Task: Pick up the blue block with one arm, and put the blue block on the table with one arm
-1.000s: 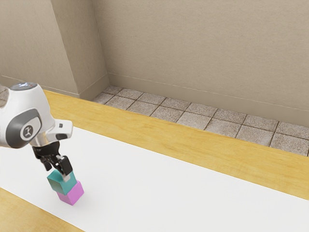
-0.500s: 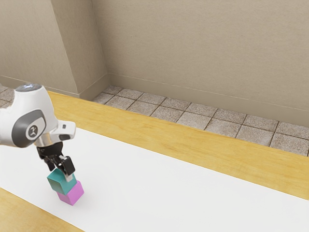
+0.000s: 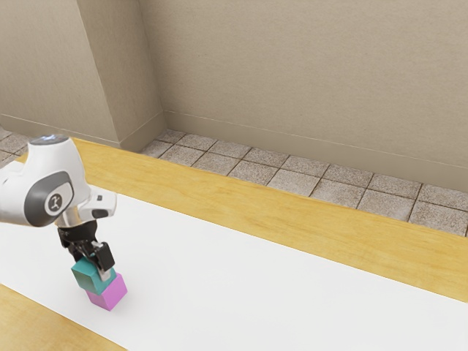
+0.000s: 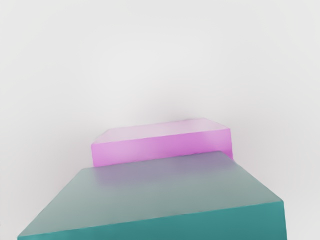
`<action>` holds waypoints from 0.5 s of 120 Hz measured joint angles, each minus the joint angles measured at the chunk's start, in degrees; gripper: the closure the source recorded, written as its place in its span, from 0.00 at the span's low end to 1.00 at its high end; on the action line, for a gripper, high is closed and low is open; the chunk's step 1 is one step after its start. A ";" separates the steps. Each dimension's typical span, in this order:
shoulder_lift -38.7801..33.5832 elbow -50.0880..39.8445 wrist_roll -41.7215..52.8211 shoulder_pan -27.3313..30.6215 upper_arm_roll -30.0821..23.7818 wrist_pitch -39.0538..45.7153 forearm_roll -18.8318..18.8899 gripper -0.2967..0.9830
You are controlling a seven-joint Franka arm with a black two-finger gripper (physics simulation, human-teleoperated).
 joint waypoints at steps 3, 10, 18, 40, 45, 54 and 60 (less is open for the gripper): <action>0.07 0.00 0.02 0.10 0.00 0.07 0.00 0.23; 0.19 -0.02 0.07 0.26 0.00 0.20 0.00 0.24; 0.68 -0.01 0.12 0.37 0.00 0.31 0.00 0.27; 0.69 0.00 0.22 0.43 -0.10 0.49 0.05 0.43; 0.49 0.00 0.21 0.44 -0.19 0.52 0.12 0.43; -0.54 0.00 0.20 0.49 -1.17 0.52 0.21 0.45; -1.22 0.36 0.16 0.50 -2.21 0.43 0.27 0.46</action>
